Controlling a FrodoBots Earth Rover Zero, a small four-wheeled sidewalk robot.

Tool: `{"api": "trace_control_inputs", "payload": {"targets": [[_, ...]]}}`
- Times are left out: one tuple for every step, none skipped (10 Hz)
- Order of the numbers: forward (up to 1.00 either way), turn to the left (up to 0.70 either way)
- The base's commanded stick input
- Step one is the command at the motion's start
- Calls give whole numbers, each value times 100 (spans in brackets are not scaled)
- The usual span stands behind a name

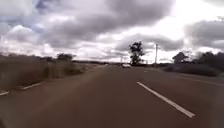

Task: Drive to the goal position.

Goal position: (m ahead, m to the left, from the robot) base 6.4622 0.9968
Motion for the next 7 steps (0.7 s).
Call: {"api": "trace_control_inputs", "payload": {"targets": [[70,3],[70,3],[70,3],[70,3],[70,3],[70,3],[70,3]]}}
